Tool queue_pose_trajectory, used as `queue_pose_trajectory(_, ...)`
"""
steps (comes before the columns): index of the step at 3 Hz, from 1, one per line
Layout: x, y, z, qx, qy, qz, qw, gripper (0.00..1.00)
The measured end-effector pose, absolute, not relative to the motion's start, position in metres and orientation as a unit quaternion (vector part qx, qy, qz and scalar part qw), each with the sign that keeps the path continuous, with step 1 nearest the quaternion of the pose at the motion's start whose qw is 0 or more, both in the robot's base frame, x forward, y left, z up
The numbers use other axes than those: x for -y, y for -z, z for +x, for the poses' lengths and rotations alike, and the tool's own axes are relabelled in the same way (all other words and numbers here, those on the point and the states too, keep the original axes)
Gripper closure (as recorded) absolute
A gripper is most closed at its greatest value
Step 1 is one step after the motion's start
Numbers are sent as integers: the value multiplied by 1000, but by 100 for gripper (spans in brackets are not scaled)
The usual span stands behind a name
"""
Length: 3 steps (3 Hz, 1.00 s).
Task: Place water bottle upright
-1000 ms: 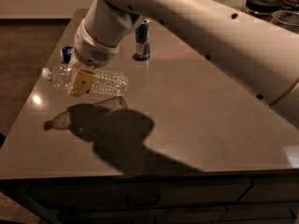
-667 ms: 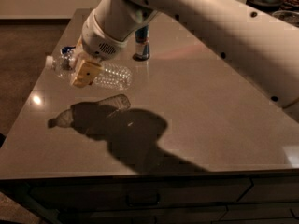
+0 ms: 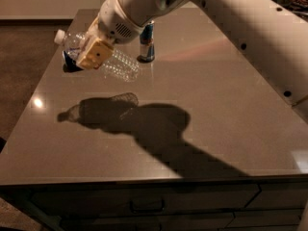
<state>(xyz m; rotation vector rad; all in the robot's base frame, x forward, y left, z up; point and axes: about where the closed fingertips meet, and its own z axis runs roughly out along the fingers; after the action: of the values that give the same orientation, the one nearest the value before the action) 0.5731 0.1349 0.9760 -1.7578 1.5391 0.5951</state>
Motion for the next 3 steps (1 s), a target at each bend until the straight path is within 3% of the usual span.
queue_pose_trajectory(3, -122, -988, 584, -627, -276, -616, 389, 100)
